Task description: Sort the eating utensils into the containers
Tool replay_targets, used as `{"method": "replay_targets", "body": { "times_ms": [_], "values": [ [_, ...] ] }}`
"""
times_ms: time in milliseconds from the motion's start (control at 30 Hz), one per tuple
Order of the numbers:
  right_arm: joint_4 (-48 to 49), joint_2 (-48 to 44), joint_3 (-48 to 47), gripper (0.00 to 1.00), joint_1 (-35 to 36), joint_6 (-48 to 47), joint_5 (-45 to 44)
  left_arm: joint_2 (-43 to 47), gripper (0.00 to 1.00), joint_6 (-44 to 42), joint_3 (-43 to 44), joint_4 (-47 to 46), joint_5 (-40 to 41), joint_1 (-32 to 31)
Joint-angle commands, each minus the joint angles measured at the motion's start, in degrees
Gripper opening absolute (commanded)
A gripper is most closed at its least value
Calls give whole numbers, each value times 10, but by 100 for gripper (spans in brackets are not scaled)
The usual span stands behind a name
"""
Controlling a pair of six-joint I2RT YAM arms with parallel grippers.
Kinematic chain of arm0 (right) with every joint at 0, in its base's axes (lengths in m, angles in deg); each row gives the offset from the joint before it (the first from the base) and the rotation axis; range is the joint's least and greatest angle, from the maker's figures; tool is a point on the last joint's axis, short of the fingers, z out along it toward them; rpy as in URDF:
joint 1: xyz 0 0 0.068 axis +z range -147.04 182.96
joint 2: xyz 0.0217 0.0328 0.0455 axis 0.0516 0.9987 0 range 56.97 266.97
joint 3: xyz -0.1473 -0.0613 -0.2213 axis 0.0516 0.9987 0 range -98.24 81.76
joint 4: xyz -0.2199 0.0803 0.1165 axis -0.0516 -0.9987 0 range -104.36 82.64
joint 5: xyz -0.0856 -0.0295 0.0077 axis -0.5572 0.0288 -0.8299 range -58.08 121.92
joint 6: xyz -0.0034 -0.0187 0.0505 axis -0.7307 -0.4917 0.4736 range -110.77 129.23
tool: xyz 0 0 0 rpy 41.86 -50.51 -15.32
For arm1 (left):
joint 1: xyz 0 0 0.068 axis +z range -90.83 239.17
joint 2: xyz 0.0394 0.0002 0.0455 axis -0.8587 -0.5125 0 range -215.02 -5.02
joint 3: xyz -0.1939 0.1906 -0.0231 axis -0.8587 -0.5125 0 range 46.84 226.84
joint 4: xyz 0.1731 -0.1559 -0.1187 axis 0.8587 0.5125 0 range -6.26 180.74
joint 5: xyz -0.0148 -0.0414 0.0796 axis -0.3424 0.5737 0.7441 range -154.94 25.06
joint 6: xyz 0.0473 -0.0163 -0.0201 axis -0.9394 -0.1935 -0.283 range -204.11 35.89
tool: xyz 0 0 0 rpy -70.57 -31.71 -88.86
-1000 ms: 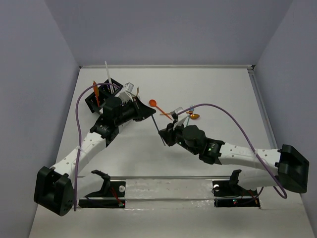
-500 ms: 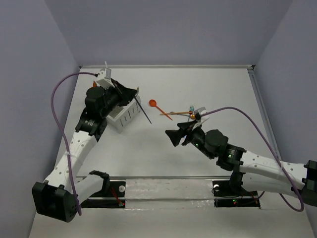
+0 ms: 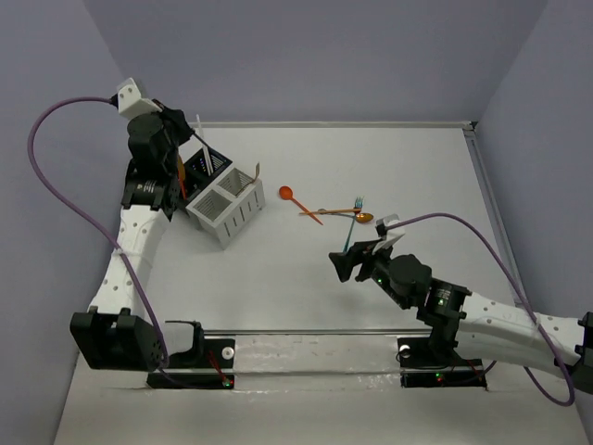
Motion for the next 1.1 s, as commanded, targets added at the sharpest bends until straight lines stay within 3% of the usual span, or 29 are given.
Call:
{"method": "replay_targets", "body": {
  "times_ms": [0,233,433,1067],
  "values": [
    [0,-25,11,82,6,7,-17,-65,6,-55,74,-2,102,8],
    [0,-20,9,82,6,5,-12,-178,6,-116,169,9,148,8],
    [6,-17,12,82,6,4,-7,-218,5,-150,194,-1,169,8],
    [20,11,10,83,6,7,-10,-279,6,-195,151,-61,150,-10]
  ]
}}
